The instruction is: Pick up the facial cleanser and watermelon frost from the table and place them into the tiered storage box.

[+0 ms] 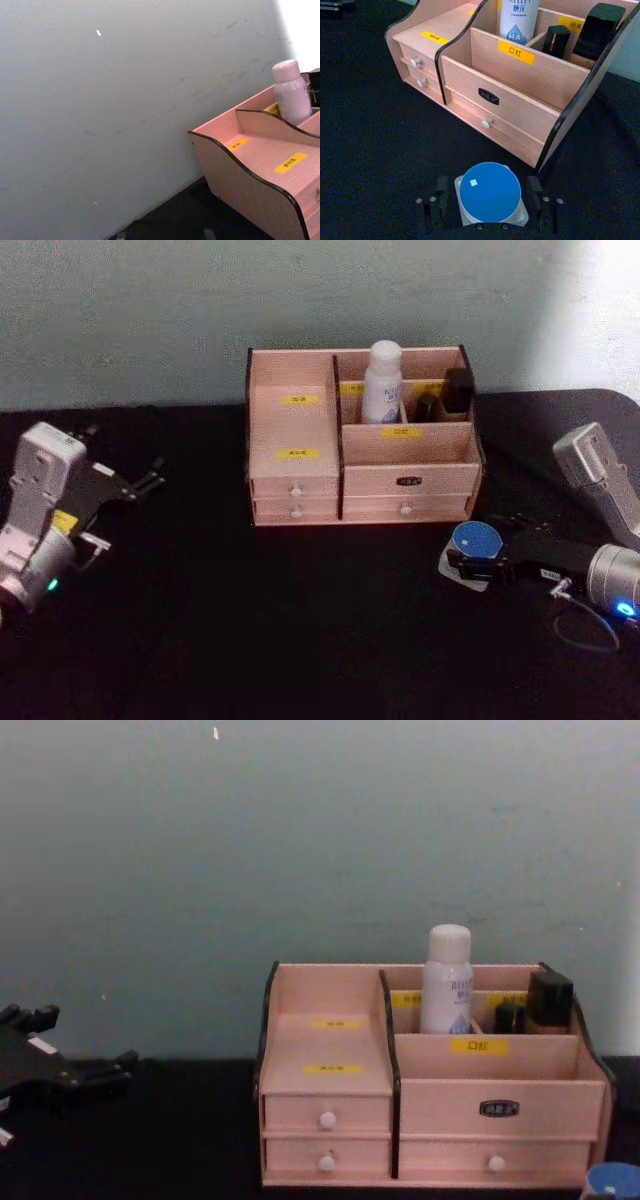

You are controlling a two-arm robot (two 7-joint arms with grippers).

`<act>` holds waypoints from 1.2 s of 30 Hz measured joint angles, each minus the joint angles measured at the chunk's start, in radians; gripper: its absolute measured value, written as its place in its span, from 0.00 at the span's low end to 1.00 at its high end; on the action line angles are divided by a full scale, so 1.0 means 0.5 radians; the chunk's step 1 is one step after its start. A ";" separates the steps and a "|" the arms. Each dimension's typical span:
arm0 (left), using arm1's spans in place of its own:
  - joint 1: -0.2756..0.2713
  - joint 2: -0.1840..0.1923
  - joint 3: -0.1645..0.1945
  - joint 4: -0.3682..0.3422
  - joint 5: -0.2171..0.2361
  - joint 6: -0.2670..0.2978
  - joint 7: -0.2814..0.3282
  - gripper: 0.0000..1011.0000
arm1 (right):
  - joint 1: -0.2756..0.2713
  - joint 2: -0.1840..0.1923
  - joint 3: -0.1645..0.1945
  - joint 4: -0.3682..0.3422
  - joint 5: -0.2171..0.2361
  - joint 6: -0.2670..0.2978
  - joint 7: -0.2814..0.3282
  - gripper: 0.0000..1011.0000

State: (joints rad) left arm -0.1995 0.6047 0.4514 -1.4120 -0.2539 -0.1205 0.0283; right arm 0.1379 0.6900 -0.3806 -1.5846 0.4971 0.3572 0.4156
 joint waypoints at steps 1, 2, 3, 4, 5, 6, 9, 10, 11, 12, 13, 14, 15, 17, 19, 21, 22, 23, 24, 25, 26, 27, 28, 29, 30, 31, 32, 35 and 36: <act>0.000 0.000 0.000 0.000 0.000 0.000 0.000 0.99 | -0.002 -0.001 0.002 0.000 -0.003 0.003 0.000 0.99; 0.000 0.000 0.000 0.000 0.000 0.000 0.000 0.99 | -0.003 -0.001 0.003 0.000 -0.005 0.004 0.000 0.99; 0.000 0.000 0.000 0.000 0.000 0.000 0.000 0.99 | -0.005 -0.002 0.005 0.000 -0.007 0.007 0.000 0.99; 0.000 0.000 0.000 0.000 0.000 0.000 0.000 0.99 | -0.006 -0.002 0.006 -0.001 -0.008 0.009 0.000 0.99; 0.000 0.000 0.000 0.000 0.000 0.000 0.000 0.99 | -0.008 -0.002 0.008 -0.001 -0.009 0.011 -0.001 0.99; 0.000 0.000 0.000 0.000 0.000 0.000 0.000 0.99 | -0.011 -0.003 0.013 -0.002 -0.011 0.014 -0.002 0.99; 0.000 0.000 0.000 0.000 0.000 0.000 0.000 0.99 | -0.017 -0.005 0.022 -0.005 -0.015 0.020 -0.007 0.99; 0.000 0.000 0.000 0.000 0.000 0.000 0.000 0.99 | -0.019 -0.005 0.024 -0.006 -0.016 0.021 -0.008 0.99; 0.000 0.000 0.000 0.000 0.000 0.000 0.000 0.99 | -0.024 -0.005 0.030 -0.009 -0.017 0.024 -0.009 0.99; 0.000 0.000 0.000 0.000 0.000 0.000 0.000 0.99 | -0.026 -0.005 0.032 -0.010 -0.018 0.025 -0.010 0.99; 0.000 0.000 0.000 0.000 0.000 0.000 0.000 0.99 | -0.028 -0.006 0.035 -0.010 -0.018 0.026 -0.010 0.99; 0.000 0.000 0.000 0.000 0.000 0.000 0.000 0.99 | -0.031 -0.007 0.038 -0.010 -0.021 0.027 -0.012 0.99; 0.000 0.000 0.000 0.000 0.000 0.000 0.000 0.99 | -0.032 -0.008 0.039 -0.010 -0.022 0.028 -0.012 0.99; 0.000 0.000 0.000 0.000 0.000 0.000 0.000 0.99 | -0.033 -0.010 0.041 -0.010 -0.024 0.028 -0.013 0.99; 0.000 0.000 0.000 0.000 0.000 0.000 0.000 0.99 | -0.036 -0.011 0.043 -0.010 -0.031 0.025 -0.013 0.99; 0.000 0.000 0.000 0.000 0.000 0.000 0.000 0.99 | -0.038 -0.013 0.043 -0.010 -0.041 0.018 -0.012 0.99; 0.000 0.000 0.000 0.000 0.000 0.000 0.000 0.99 | -0.039 -0.014 0.044 -0.009 -0.044 0.016 -0.012 0.99; 0.000 0.000 0.000 0.000 0.000 0.000 0.000 0.99 | -0.040 -0.016 0.045 -0.009 -0.047 0.013 -0.013 0.99; 0.000 0.000 0.000 0.000 0.000 0.000 0.000 0.99 | -0.040 -0.016 0.045 -0.009 -0.047 0.013 -0.013 0.99; 0.000 0.000 0.000 0.000 0.000 0.000 0.000 0.99 | -0.040 -0.016 0.045 -0.009 -0.047 0.013 -0.013 0.99; 0.000 0.000 0.000 0.000 0.000 0.000 0.000 0.99 | -0.040 -0.016 0.045 -0.009 -0.047 0.013 -0.014 0.99; 0.000 0.000 0.000 0.000 0.000 0.000 0.000 0.99 | -0.040 -0.016 0.045 -0.009 -0.047 0.013 -0.014 0.99; 0.000 0.000 0.000 0.000 0.000 0.000 0.000 0.99 | -0.040 -0.016 0.045 -0.008 -0.047 0.012 -0.014 0.99; 0.000 0.000 0.000 0.000 0.000 0.000 0.000 0.99 | -0.040 -0.016 0.045 -0.008 -0.047 0.012 -0.014 0.99; 0.000 0.000 0.000 0.000 0.000 0.000 0.000 0.99 | -0.040 -0.016 0.045 -0.008 -0.047 0.012 -0.013 0.99; 0.000 0.000 0.000 0.000 0.000 0.000 0.000 0.99 | -0.040 -0.016 0.045 -0.008 -0.047 0.012 -0.013 0.99; 0.000 0.000 0.000 0.000 0.000 0.000 0.000 0.99 | -0.040 -0.016 0.045 -0.008 -0.047 0.012 -0.013 0.99; 0.000 0.000 0.000 0.000 0.000 0.000 0.000 0.99 | -0.040 -0.015 0.045 -0.007 -0.046 0.012 -0.014 0.99; 0.000 0.000 0.000 0.000 0.000 0.000 0.000 0.99 | -0.039 -0.015 0.045 -0.007 -0.046 0.012 -0.013 0.99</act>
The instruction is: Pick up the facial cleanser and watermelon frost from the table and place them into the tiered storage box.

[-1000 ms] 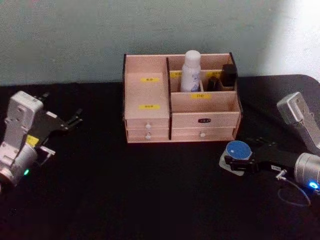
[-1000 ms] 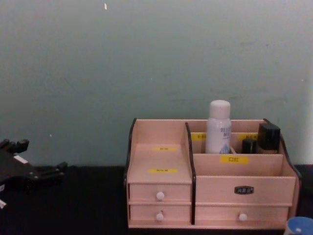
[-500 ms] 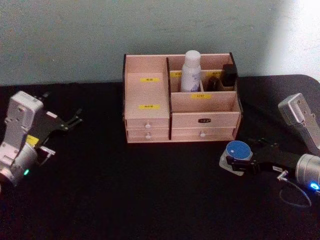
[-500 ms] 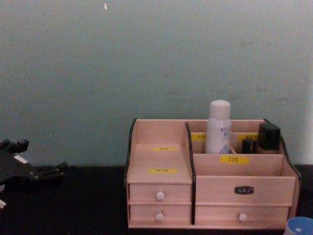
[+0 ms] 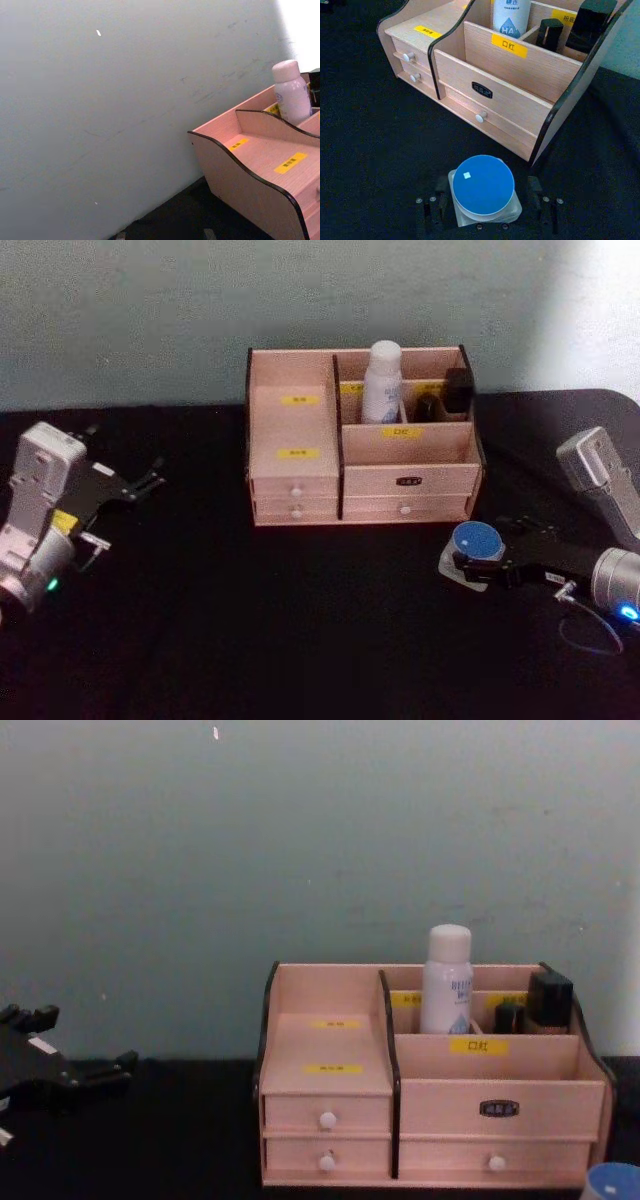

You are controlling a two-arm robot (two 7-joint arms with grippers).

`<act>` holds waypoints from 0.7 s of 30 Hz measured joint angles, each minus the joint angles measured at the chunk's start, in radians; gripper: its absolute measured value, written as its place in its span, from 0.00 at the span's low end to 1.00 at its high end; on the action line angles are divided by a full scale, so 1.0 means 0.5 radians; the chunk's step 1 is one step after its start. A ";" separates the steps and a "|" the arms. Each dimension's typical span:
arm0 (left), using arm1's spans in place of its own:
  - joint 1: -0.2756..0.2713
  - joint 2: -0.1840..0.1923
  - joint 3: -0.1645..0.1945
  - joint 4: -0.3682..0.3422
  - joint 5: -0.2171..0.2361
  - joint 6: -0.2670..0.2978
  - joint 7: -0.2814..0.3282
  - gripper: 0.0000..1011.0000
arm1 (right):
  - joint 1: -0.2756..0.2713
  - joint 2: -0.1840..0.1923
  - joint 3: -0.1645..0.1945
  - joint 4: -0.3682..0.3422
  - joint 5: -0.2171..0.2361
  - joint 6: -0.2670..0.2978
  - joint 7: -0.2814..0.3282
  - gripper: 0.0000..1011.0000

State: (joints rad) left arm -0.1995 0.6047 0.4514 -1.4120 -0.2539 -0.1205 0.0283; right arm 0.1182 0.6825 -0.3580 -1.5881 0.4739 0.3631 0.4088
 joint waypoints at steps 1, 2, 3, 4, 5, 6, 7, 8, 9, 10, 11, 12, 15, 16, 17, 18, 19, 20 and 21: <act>0.000 0.000 0.000 0.000 0.000 0.000 0.000 0.99 | 0.000 0.000 0.000 0.000 0.000 0.000 0.000 0.99; 0.000 0.000 0.000 0.000 0.000 0.000 0.000 0.99 | 0.000 0.000 0.000 0.000 0.000 0.000 0.000 0.99; 0.000 0.000 0.000 0.000 0.000 0.000 0.000 0.99 | 0.000 0.001 0.000 0.000 0.001 0.000 0.000 0.99; 0.000 0.000 0.000 0.000 0.000 0.000 0.000 0.99 | 0.001 0.001 0.000 0.000 0.001 0.000 0.000 0.99; 0.000 0.000 0.000 0.000 0.000 0.000 0.000 0.99 | 0.001 0.001 0.000 0.000 0.001 0.000 0.001 0.99; 0.000 0.000 0.000 0.000 0.000 0.000 0.000 0.99 | 0.001 0.001 -0.001 0.000 0.002 0.000 0.001 0.99; 0.000 0.000 0.000 0.000 0.000 0.000 0.000 0.99 | 0.001 0.001 -0.001 0.001 0.002 0.000 0.001 0.99; 0.000 0.000 0.000 0.000 0.000 0.000 0.000 0.99 | 0.001 0.001 -0.001 0.001 0.002 0.000 0.001 0.99; 0.000 0.000 0.000 0.000 0.000 0.000 0.000 0.99 | 0.001 0.001 -0.001 0.000 0.002 0.000 0.001 0.97; 0.000 0.000 0.000 0.000 0.000 0.000 0.000 0.99 | 0.001 0.002 -0.002 0.000 0.002 0.000 0.001 0.95; 0.000 0.000 0.000 0.000 0.000 0.000 0.000 0.99 | 0.001 0.002 -0.002 0.001 0.003 0.000 0.001 0.92; 0.000 0.000 0.000 0.000 0.000 0.000 0.000 0.99 | 0.001 0.002 -0.002 0.001 0.003 0.000 0.001 0.91; 0.000 0.000 0.000 0.000 0.000 0.000 0.000 0.99 | 0.001 0.002 -0.002 0.001 0.004 0.000 0.001 0.83; 0.000 0.000 0.000 0.000 0.000 0.000 0.000 0.99 | 0.001 0.002 -0.002 0.000 0.004 0.000 0.001 0.82; 0.000 0.000 0.000 0.000 0.000 0.000 0.000 0.99 | 0.001 0.002 -0.002 0.001 0.004 0.000 0.001 0.77; 0.000 0.000 0.000 0.000 0.000 0.000 0.000 0.99 | 0.001 0.002 -0.002 0.001 0.004 0.000 0.001 0.77; 0.000 0.000 0.000 0.000 0.000 0.000 0.000 0.99 | 0.001 0.002 -0.002 0.000 0.004 0.000 0.001 0.73; 0.000 0.000 0.000 0.000 0.000 0.000 0.000 0.99 | 0.001 0.002 -0.002 0.000 0.004 0.000 0.001 0.72; 0.000 0.000 0.000 0.000 0.000 0.000 0.000 0.99 | 0.001 0.002 -0.002 0.000 0.005 0.000 0.001 0.70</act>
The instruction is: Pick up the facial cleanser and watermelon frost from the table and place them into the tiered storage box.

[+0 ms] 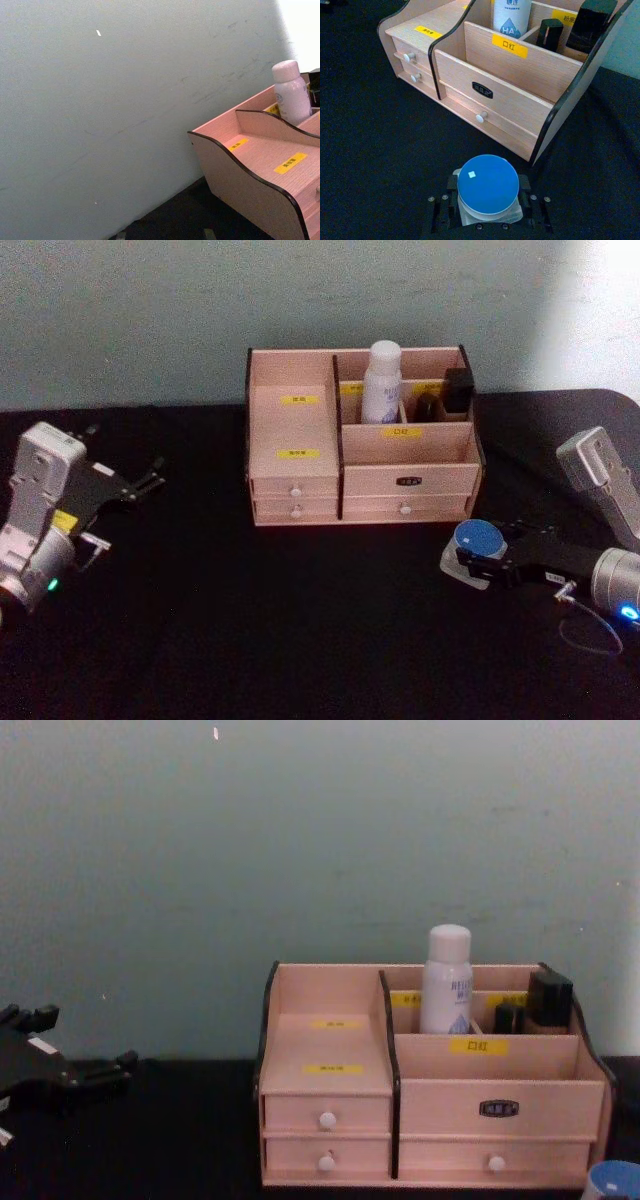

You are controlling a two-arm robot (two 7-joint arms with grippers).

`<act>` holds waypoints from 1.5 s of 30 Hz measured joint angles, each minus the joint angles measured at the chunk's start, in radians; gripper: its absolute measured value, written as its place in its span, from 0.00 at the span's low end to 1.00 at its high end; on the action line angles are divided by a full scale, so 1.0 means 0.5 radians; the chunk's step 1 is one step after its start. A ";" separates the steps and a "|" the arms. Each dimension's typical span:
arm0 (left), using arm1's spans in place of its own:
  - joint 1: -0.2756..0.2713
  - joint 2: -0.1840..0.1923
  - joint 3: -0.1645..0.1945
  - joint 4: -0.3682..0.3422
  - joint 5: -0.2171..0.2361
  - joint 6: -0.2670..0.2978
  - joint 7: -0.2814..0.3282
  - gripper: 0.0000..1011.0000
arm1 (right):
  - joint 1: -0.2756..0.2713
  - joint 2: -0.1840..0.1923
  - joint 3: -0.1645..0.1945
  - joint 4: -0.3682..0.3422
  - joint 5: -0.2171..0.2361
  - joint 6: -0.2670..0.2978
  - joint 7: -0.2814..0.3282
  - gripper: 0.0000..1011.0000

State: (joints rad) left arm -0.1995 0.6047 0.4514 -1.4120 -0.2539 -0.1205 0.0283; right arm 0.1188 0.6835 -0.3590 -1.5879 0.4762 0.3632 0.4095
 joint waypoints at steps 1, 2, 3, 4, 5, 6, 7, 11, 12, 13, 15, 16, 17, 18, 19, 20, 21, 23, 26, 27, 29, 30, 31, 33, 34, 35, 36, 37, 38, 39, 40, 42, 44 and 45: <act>0.000 0.000 0.000 0.000 0.000 0.000 0.000 0.99 | 0.000 0.000 0.000 0.000 0.000 0.000 0.000 0.70; 0.000 0.000 0.000 0.000 0.000 0.000 0.000 0.99 | 0.000 0.000 0.000 0.000 0.000 0.000 0.000 0.70; 0.000 0.000 0.000 0.000 0.000 0.000 0.000 0.99 | 0.000 0.000 0.000 0.000 0.000 0.000 0.000 0.70; 0.000 0.000 0.000 0.000 0.000 0.000 0.000 0.99 | 0.000 0.000 0.000 0.000 0.001 0.000 0.000 0.70; 0.000 0.000 0.000 0.000 0.000 0.000 0.000 0.99 | 0.000 0.000 0.000 0.000 0.001 0.000 0.000 0.70; 0.000 0.000 0.000 0.000 0.000 0.000 0.000 0.99 | 0.000 0.000 0.000 0.000 0.001 0.000 0.000 0.70; 0.000 0.000 0.000 0.000 0.000 0.000 0.000 0.99 | 0.000 0.000 0.000 0.000 0.001 0.000 0.000 0.70; 0.000 0.000 0.000 0.000 0.000 0.000 0.000 0.99 | 0.000 0.000 0.000 0.000 0.001 0.000 0.000 0.70; 0.000 0.000 0.000 0.000 0.000 0.000 0.000 0.99 | 0.000 0.000 0.000 0.000 0.001 0.000 0.000 0.70; 0.000 0.000 0.000 0.000 0.000 0.000 0.000 0.99 | 0.000 0.000 0.000 0.000 0.001 0.000 0.000 0.70; 0.000 0.000 0.000 0.000 0.000 0.000 0.000 0.99 | 0.000 0.000 0.000 0.000 0.001 0.000 0.000 0.70; 0.000 0.000 0.000 0.000 0.000 0.000 0.000 0.99 | 0.000 0.000 0.000 0.000 0.001 0.000 0.000 0.70; 0.000 0.000 0.000 0.000 0.000 0.000 0.000 0.99 | 0.000 0.000 0.000 0.000 0.001 0.000 0.000 0.70; 0.000 0.000 0.000 0.000 0.000 0.000 0.000 0.99 | 0.000 0.000 0.000 0.000 0.001 0.000 -0.001 0.70; 0.000 0.000 0.000 0.000 0.000 0.000 0.000 0.99 | -0.001 -0.004 0.005 0.000 -0.003 -0.006 -0.007 0.70; 0.000 0.000 0.000 0.000 0.000 0.000 0.000 0.99 | -0.001 -0.004 0.005 0.000 -0.003 -0.006 -0.007 0.70; 0.000 0.000 0.000 0.000 0.000 0.000 0.000 0.99 | -0.002 -0.008 0.012 0.000 -0.004 -0.015 -0.009 0.70; 0.000 0.000 0.000 0.000 0.000 0.000 0.000 0.99 | -0.005 -0.011 0.023 -0.003 -0.005 -0.027 -0.004 0.70; 0.000 0.000 0.000 0.000 0.000 0.000 0.000 0.99 | -0.008 -0.007 0.033 -0.020 -0.004 -0.035 0.013 0.70; 0.000 0.000 0.000 0.000 0.000 0.000 0.000 0.99 | -0.008 -0.005 0.035 -0.025 -0.003 -0.037 0.019 0.70; 0.000 0.000 0.000 0.000 0.000 0.000 0.000 0.99 | -0.007 0.002 0.038 -0.039 0.003 -0.041 0.040 0.70; 0.000 0.000 0.000 0.000 0.000 0.000 0.000 0.99 | -0.004 0.004 0.038 -0.045 0.006 -0.042 0.048 0.70; 0.000 0.000 0.000 0.000 0.000 0.000 0.000 0.99 | 0.000 0.006 0.038 -0.049 0.008 -0.043 0.056 0.70; 0.000 0.000 0.000 0.000 0.000 0.000 0.000 0.99 | 0.019 0.009 0.035 -0.059 0.018 -0.047 0.082 0.70; 0.000 0.000 0.000 0.000 0.000 0.000 0.000 0.99 | 0.028 0.009 0.032 -0.061 0.022 -0.048 0.093 0.70; 0.000 0.000 0.000 0.000 0.000 0.000 0.000 0.99 | 0.037 0.009 0.029 -0.062 0.028 -0.049 0.104 0.70; 0.000 0.000 0.000 0.000 0.000 0.000 0.000 0.99 | 0.058 0.005 0.020 -0.064 0.037 -0.052 0.123 0.70; 0.000 0.000 0.000 0.000 0.000 0.000 0.000 0.99 | 0.067 0.003 0.015 -0.064 0.039 -0.054 0.129 0.70; 0.000 0.000 0.000 0.000 0.000 0.000 0.000 0.99 | 0.081 -0.001 0.007 -0.064 0.040 -0.056 0.135 0.70; 0.000 0.000 0.000 0.000 0.000 0.000 0.000 0.99 | 0.094 -0.005 -0.001 -0.064 0.040 -0.060 0.143 0.70; 0.000 0.000 0.000 0.000 0.000 0.000 0.000 0.99 | 0.125 -0.015 -0.020 -0.059 0.040 -0.067 0.153 0.70; 0.000 0.000 0.000 0.000 0.000 0.000 0.000 0.99 | 0.170 -0.030 -0.048 -0.049 0.035 -0.077 0.168 0.70; 0.000 0.000 0.000 0.000 0.000 0.000 0.000 0.99 | 0.218 -0.050 -0.078 -0.034 0.030 -0.086 0.190 0.70; 0.000 0.000 0.000 0.000 0.000 0.000 0.000 0.99 | 0.235 -0.058 -0.088 -0.029 0.030 -0.088 0.197 0.70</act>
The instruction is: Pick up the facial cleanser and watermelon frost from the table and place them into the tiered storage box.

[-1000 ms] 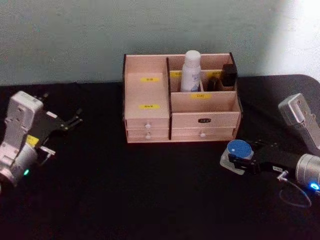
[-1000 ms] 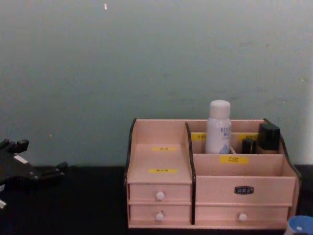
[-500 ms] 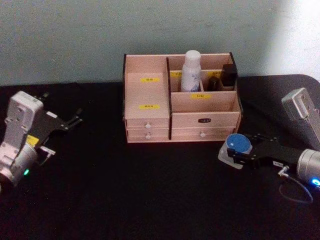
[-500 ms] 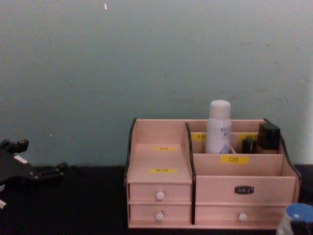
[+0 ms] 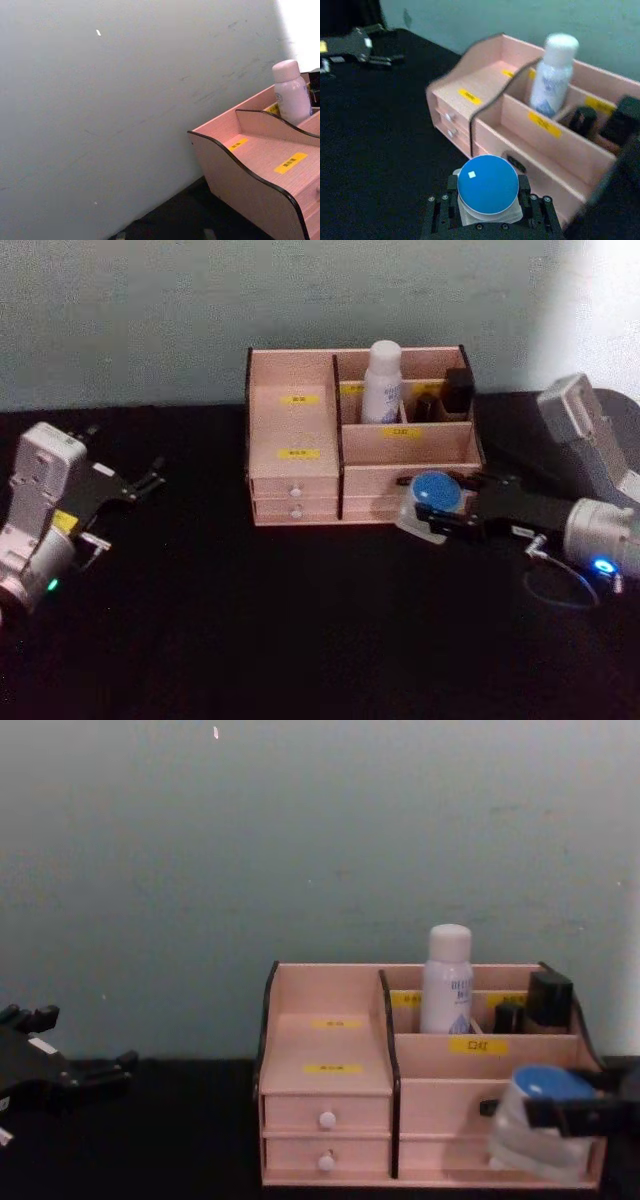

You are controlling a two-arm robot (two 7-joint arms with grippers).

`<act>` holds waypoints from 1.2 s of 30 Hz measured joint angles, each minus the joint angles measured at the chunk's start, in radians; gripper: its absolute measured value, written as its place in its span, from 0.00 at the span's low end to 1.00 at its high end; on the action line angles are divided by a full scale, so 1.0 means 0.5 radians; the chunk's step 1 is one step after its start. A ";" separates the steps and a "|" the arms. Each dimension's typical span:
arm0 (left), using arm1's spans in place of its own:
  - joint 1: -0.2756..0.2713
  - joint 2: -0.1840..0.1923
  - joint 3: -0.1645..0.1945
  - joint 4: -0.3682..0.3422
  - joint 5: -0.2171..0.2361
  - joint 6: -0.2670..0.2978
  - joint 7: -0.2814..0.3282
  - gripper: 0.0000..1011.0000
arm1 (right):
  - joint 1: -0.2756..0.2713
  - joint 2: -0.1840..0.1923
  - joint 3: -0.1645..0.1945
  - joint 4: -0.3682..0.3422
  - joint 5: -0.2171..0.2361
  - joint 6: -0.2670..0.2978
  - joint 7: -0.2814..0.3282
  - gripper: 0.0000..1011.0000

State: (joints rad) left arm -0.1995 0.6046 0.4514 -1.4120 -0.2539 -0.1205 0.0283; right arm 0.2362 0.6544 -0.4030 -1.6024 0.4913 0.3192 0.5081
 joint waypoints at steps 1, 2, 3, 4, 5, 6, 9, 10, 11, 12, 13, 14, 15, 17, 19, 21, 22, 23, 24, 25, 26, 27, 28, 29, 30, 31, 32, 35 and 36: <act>0.000 0.000 0.000 0.000 0.000 0.000 0.000 0.99 | 0.018 -0.008 -0.011 0.006 0.000 -0.002 0.007 0.70; 0.000 0.000 0.000 0.000 0.000 0.000 0.000 0.99 | 0.035 -0.016 -0.022 0.011 -0.001 -0.004 0.015 0.70; 0.000 0.000 0.000 0.000 0.000 0.000 0.000 0.99 | 0.052 -0.022 -0.031 0.017 -0.001 -0.007 0.021 0.70; 0.000 0.000 0.000 0.000 0.000 0.000 0.000 0.99 | 0.084 -0.035 -0.049 0.026 -0.004 -0.012 0.034 0.70; 0.000 0.000 0.000 0.000 0.000 0.000 0.000 0.99 | 0.105 -0.044 -0.062 0.033 -0.006 -0.015 0.042 0.70; 0.000 0.000 0.000 0.000 0.000 0.000 0.000 0.99 | 0.121 -0.050 -0.072 0.038 -0.007 -0.019 0.049 0.70; 0.000 0.000 0.000 0.000 0.000 0.000 0.000 0.99 | 0.182 -0.077 -0.109 0.062 -0.012 -0.031 0.071 0.70; 0.000 0.000 0.000 0.000 0.000 0.000 0.000 0.99 | 0.216 -0.091 -0.128 0.076 -0.017 -0.031 0.079 0.70; 0.000 0.000 0.000 0.000 0.000 0.000 0.000 0.99 | 0.231 -0.097 -0.138 0.083 -0.019 -0.031 0.082 0.70; 0.000 0.000 0.000 0.000 0.000 0.000 0.000 0.99 | 0.261 -0.110 -0.158 0.096 -0.025 -0.031 0.088 0.70; 0.000 0.000 0.000 0.000 0.000 0.000 0.000 0.99 | 0.261 -0.110 -0.158 0.096 -0.025 -0.031 0.088 0.70; 0.000 0.000 0.000 0.000 0.000 0.000 0.000 0.99 | 0.291 -0.124 -0.178 0.111 -0.034 -0.031 0.091 0.70; 0.000 0.000 0.000 0.000 0.000 0.000 0.000 0.99 | 0.320 -0.139 -0.197 0.127 -0.043 -0.031 0.093 0.70; 0.000 0.000 0.000 0.000 0.000 0.000 0.000 0.99 | 0.350 -0.155 -0.216 0.146 -0.054 -0.031 0.095 0.70; 0.000 0.000 0.000 0.000 0.000 0.000 0.000 0.99 | 0.377 -0.170 -0.234 0.167 -0.062 -0.031 0.097 0.70; 0.000 0.000 0.000 0.000 0.000 0.000 0.000 0.99 | 0.420 -0.198 -0.260 0.204 -0.079 -0.032 0.101 0.70; 0.000 0.000 0.000 0.000 0.000 0.000 0.000 0.99 | 0.450 -0.217 -0.276 0.234 -0.085 -0.034 0.108 0.70; 0.000 0.000 0.000 0.000 0.000 0.000 0.000 0.99 | 0.462 -0.225 -0.283 0.248 -0.088 -0.034 0.111 0.70; 0.000 0.000 0.000 0.000 0.000 0.000 0.000 0.99 | 0.476 -0.233 -0.290 0.262 -0.092 -0.036 0.115 0.70; 0.000 0.000 0.000 0.000 0.000 0.000 0.000 0.99 | 0.499 -0.251 -0.305 0.288 -0.098 -0.040 0.122 0.70; 0.000 0.000 0.000 0.000 0.000 0.000 0.000 0.99 | 0.511 -0.260 -0.312 0.303 -0.101 -0.043 0.125 0.70; 0.000 0.000 0.000 0.000 0.000 0.000 0.000 0.99 | 0.525 -0.270 -0.320 0.321 -0.104 -0.045 0.128 0.70; 0.000 0.000 0.000 0.000 0.000 0.000 0.000 0.99 | 0.551 -0.290 -0.332 0.353 -0.108 -0.048 0.138 0.70; 0.000 0.000 0.000 0.000 0.000 0.000 0.000 0.99 | 0.566 -0.301 -0.338 0.373 -0.108 -0.050 0.144 0.70; 0.000 0.000 0.000 0.000 0.000 0.000 0.000 0.99 | 0.589 -0.320 -0.347 0.405 -0.109 -0.054 0.152 0.70; 0.000 0.000 0.000 0.000 0.000 0.000 0.000 0.99 | 0.589 -0.320 -0.347 0.405 -0.109 -0.054 0.152 0.70; 0.000 0.000 0.000 0.000 0.000 0.000 0.000 0.99 | 0.615 -0.340 -0.358 0.439 -0.111 -0.059 0.161 0.70; 0.000 0.000 0.000 0.000 0.000 0.000 0.000 0.99 | 0.666 -0.376 -0.378 0.506 -0.118 -0.070 0.175 0.70; 0.000 0.000 0.000 0.000 0.000 0.000 0.000 0.99 | 0.677 -0.384 -0.383 0.520 -0.119 -0.073 0.180 0.70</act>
State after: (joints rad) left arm -0.1995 0.6047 0.4514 -1.4120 -0.2539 -0.1205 0.0283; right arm 0.5748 0.4624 -0.5945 -1.3422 0.4319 0.2827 0.5981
